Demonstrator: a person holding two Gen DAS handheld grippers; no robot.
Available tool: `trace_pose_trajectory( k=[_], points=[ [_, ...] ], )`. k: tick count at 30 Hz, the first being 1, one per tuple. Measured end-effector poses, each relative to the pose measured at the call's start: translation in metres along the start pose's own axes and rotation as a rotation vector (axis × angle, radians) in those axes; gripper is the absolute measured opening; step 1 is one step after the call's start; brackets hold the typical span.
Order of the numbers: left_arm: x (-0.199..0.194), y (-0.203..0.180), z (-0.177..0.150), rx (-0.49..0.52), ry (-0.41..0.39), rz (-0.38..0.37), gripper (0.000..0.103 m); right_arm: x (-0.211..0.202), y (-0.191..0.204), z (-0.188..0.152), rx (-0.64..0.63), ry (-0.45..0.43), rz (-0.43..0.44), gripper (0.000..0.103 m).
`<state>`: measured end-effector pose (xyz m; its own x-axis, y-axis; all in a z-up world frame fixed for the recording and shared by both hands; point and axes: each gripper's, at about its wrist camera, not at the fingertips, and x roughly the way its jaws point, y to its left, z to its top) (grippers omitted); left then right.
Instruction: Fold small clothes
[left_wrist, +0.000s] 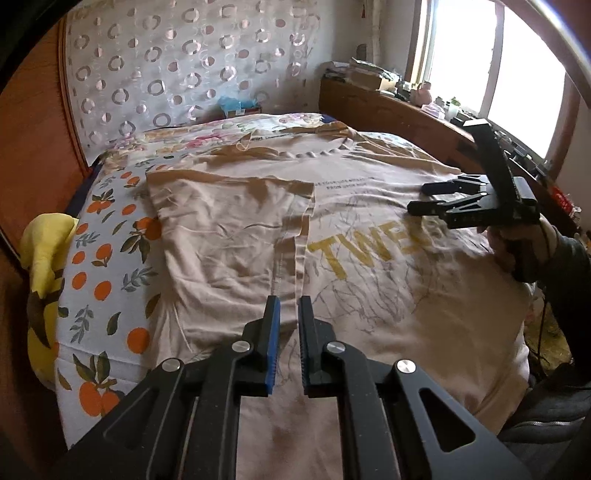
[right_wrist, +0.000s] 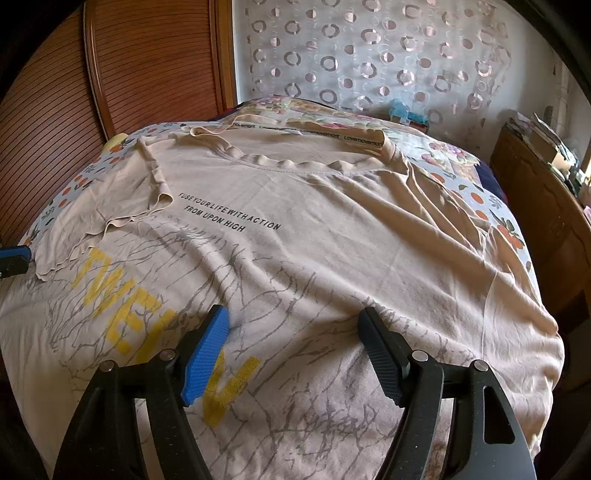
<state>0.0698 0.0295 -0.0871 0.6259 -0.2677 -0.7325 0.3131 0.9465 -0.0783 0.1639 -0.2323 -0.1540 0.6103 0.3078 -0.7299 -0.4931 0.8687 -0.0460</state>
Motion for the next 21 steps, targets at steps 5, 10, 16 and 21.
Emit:
trace_pose_trajectory(
  k=[5, 10, 16, 21],
  points=[
    [0.005, 0.013, 0.004, -0.034, -0.006, 0.021, 0.041, 0.0, 0.0, 0.0, -0.001, 0.0, 0.001, 0.075],
    [0.023, 0.028, 0.008, -0.066, 0.025, 0.053, 0.045, 0.0, -0.001, 0.0, 0.0, -0.001, 0.002, 0.075],
    [0.038, 0.035, 0.014, -0.092, 0.041, 0.054, 0.072, 0.0, -0.001, 0.0, -0.001, -0.001, 0.002, 0.075],
    [0.046, 0.034, 0.019, -0.089, 0.047, 0.061, 0.076, -0.001, -0.001, 0.0, -0.001, -0.002, 0.003, 0.075]
  ],
)
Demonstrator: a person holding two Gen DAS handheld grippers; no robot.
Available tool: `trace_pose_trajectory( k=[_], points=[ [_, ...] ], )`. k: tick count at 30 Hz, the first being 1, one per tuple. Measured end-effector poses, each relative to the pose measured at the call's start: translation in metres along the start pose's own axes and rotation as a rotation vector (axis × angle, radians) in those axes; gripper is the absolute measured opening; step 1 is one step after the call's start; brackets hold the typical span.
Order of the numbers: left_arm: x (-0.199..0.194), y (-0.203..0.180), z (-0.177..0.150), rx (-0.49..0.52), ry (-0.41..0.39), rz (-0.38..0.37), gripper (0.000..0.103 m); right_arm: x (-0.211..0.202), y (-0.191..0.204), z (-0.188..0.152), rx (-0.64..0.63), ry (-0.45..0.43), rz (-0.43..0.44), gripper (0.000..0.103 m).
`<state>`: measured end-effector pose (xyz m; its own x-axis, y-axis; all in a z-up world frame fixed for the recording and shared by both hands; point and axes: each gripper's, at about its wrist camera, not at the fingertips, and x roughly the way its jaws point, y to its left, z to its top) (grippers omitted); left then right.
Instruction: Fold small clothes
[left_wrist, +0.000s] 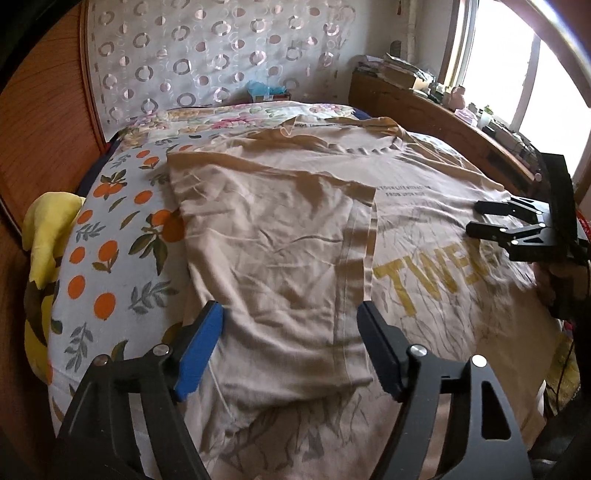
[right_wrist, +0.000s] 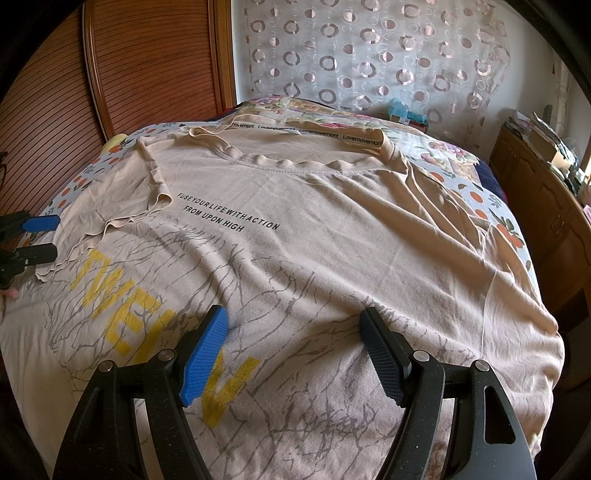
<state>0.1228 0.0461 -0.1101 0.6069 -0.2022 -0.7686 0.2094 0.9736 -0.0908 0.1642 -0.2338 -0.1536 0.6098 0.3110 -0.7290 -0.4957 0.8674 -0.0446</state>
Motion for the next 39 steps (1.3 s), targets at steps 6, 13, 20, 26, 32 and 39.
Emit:
trace_pose_trajectory(
  k=[6, 13, 20, 26, 32, 39],
  points=[
    [0.005, -0.001, 0.002, 0.01, 0.011, 0.017, 0.077, -0.015, -0.01, -0.002, 0.025, -0.025, 0.017, 0.075],
    [0.009, -0.002, 0.004, 0.019, 0.021, 0.013, 0.086, -0.064, -0.078, -0.023, 0.128, -0.106, -0.079, 0.073],
    [0.015, -0.009, 0.005, 0.054, 0.044, 0.006, 0.099, -0.087, -0.165, -0.07, 0.27, -0.064, -0.19, 0.065],
    [0.019, -0.019, 0.004, 0.096, 0.063, 0.045, 0.102, -0.081, -0.198, -0.106, 0.355, 0.0, -0.187, 0.061],
    [0.019, -0.019, 0.004, 0.098, 0.063, 0.047, 0.103, -0.082, -0.209, -0.119, 0.399, 0.012, -0.134, 0.059],
    [0.017, -0.02, 0.003, 0.097, 0.063, 0.048, 0.103, -0.091, -0.207, -0.121, 0.392, -0.008, -0.062, 0.03]
  ],
)
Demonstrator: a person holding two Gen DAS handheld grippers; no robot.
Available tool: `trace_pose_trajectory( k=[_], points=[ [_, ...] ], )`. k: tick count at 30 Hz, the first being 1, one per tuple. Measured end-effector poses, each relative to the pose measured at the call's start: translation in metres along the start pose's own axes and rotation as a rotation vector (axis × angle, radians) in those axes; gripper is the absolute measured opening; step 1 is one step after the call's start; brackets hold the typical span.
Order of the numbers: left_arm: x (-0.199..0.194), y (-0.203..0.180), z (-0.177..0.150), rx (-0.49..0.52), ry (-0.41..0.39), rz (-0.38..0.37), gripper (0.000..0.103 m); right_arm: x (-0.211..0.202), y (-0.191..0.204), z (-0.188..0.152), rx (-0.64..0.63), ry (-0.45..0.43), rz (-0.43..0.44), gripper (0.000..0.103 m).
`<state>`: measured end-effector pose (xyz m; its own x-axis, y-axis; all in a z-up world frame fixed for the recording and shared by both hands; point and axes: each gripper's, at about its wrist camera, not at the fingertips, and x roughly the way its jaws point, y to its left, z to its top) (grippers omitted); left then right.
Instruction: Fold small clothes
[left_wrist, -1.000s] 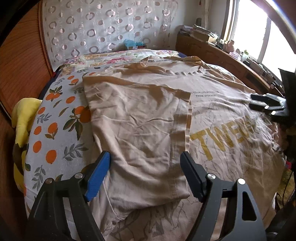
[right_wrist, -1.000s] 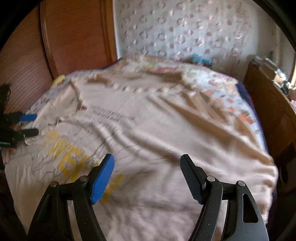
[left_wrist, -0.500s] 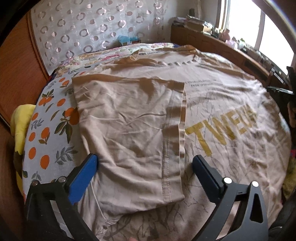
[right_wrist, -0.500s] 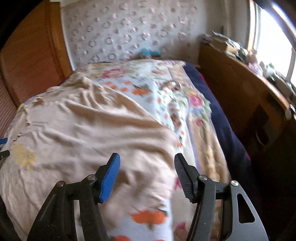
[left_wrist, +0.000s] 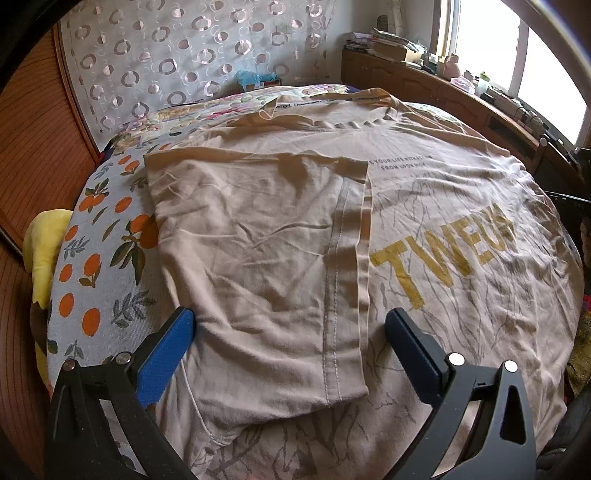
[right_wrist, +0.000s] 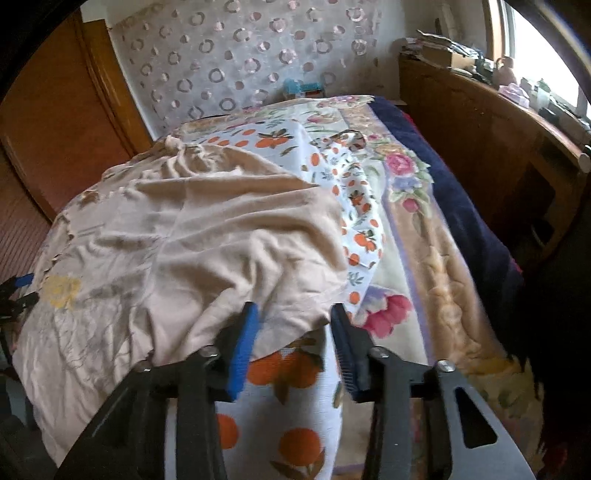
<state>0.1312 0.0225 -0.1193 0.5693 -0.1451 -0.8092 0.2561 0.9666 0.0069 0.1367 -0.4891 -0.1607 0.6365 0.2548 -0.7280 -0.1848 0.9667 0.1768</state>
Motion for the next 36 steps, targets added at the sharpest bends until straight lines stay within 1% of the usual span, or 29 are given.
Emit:
trace_pose_trajectory(
  k=[1, 2, 3, 4, 9, 11, 15, 17, 21, 24, 28, 31, 36],
  points=[
    [0.001, 0.001, 0.0, 0.0, 0.0, 0.0, 0.103, -0.001, 0.001, -0.001, -0.01, -0.003, -0.003, 0.025],
    [0.001, 0.001, 0.0, 0.0, 0.0, 0.001, 0.103, -0.002, 0.002, -0.001, -0.026, -0.008, -0.026, 0.023],
    [0.0, 0.0, 0.0, 0.0, 0.0, 0.003, 0.103, -0.002, 0.004, -0.001, -0.043, -0.013, -0.054, 0.018],
    [0.001, 0.001, 0.0, 0.0, 0.0, 0.003, 0.103, -0.002, 0.007, -0.001, -0.06, -0.019, -0.079, 0.008],
    [0.0, 0.001, 0.0, -0.001, -0.001, 0.002, 0.103, -0.007, 0.012, 0.002, -0.103, -0.043, -0.108, 0.002],
    [-0.003, 0.002, -0.001, -0.012, -0.014, 0.008, 0.102, -0.013, 0.018, 0.006, -0.107, -0.076, -0.111, 0.002],
    [-0.019, 0.003, -0.003, -0.034, -0.072, 0.017, 0.102, -0.022, 0.042, 0.019, -0.144, -0.126, -0.086, 0.002],
    [-0.026, 0.003, -0.003, -0.045, -0.104, 0.026, 0.102, -0.027, 0.057, 0.025, -0.173, -0.145, -0.059, 0.002],
    [-0.041, 0.003, -0.004, -0.086, -0.157, -0.004, 0.102, -0.033, 0.092, 0.029, -0.234, -0.174, 0.008, 0.002],
    [-0.046, 0.0, -0.003, -0.088, -0.185, -0.018, 0.102, -0.03, 0.124, 0.026, -0.28, -0.167, 0.062, 0.002],
    [-0.053, -0.007, -0.003, -0.09, -0.21, -0.036, 0.102, -0.015, 0.153, 0.013, -0.317, -0.128, 0.109, 0.002],
    [-0.06, -0.011, -0.001, -0.103, -0.24, -0.073, 0.102, -0.004, 0.165, 0.0, -0.341, -0.122, 0.097, 0.002],
    [-0.068, -0.023, -0.001, -0.083, -0.271, -0.075, 0.102, 0.002, 0.178, -0.014, -0.349, -0.114, 0.113, 0.002]
  ],
)
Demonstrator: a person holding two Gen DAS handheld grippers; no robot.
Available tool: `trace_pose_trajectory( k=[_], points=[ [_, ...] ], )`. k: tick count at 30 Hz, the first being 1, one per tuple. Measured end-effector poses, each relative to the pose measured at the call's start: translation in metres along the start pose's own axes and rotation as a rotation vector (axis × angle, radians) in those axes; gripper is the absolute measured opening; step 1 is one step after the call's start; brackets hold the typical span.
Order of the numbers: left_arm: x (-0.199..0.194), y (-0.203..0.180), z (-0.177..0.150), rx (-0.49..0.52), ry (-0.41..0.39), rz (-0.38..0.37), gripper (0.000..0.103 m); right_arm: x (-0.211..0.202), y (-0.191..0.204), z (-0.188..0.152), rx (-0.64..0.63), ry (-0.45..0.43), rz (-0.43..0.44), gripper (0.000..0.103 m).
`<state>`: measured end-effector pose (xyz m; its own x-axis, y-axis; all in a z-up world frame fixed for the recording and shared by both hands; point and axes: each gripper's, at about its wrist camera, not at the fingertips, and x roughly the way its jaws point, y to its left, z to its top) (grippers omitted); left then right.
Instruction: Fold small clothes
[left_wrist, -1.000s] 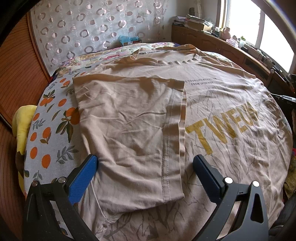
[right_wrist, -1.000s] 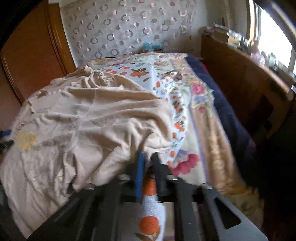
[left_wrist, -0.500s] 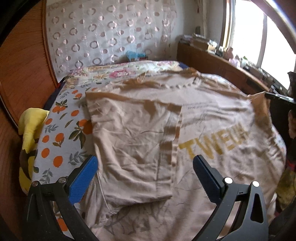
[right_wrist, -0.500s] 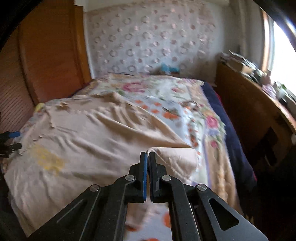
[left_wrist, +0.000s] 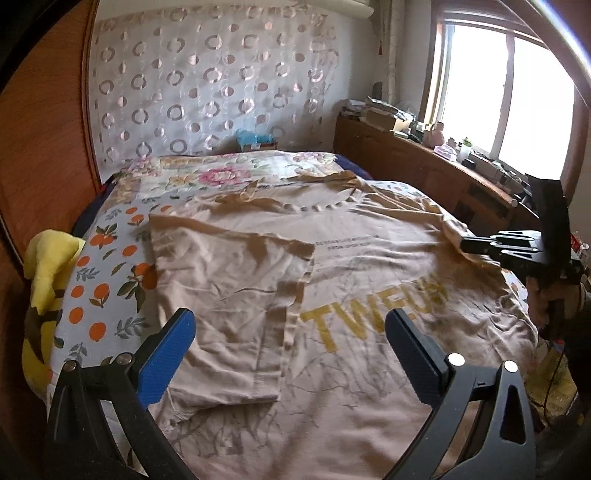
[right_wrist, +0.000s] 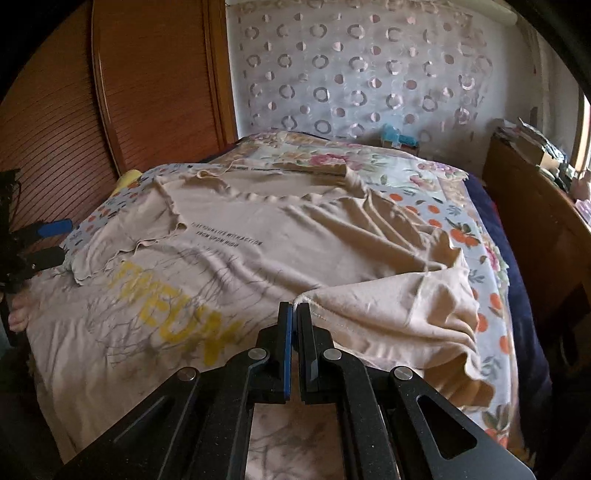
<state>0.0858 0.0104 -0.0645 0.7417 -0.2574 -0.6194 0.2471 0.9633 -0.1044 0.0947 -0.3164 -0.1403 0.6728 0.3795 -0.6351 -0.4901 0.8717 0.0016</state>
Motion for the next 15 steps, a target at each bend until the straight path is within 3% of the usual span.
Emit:
trace_pose_trajectory(
  k=[5, 6, 8, 9, 10, 15],
  points=[
    [-0.002, -0.011, 0.0, 0.016, -0.002, -0.008, 0.102, 0.002, 0.0, 0.015, -0.023, 0.019, -0.017, 0.006],
    [-0.002, -0.013, 0.0, 0.019, -0.002, -0.008, 0.102, -0.001, -0.003, 0.017, -0.021, 0.015, -0.022, 0.012],
    [-0.002, -0.017, -0.002, 0.025, -0.001, -0.01, 0.102, -0.006, -0.008, 0.023, -0.013, -0.001, -0.036, 0.035],
    [-0.002, -0.018, -0.003, 0.028, 0.001, -0.01, 0.102, -0.011, -0.012, 0.024, -0.005, -0.011, -0.037, 0.053],
    [-0.003, -0.019, -0.004, 0.03, 0.0, -0.011, 0.102, -0.017, -0.016, 0.025, 0.002, -0.023, -0.04, 0.06],
    [-0.005, -0.022, -0.005, 0.028, 0.001, -0.012, 0.102, -0.046, -0.049, 0.015, 0.045, -0.057, -0.139, 0.06]
  ],
)
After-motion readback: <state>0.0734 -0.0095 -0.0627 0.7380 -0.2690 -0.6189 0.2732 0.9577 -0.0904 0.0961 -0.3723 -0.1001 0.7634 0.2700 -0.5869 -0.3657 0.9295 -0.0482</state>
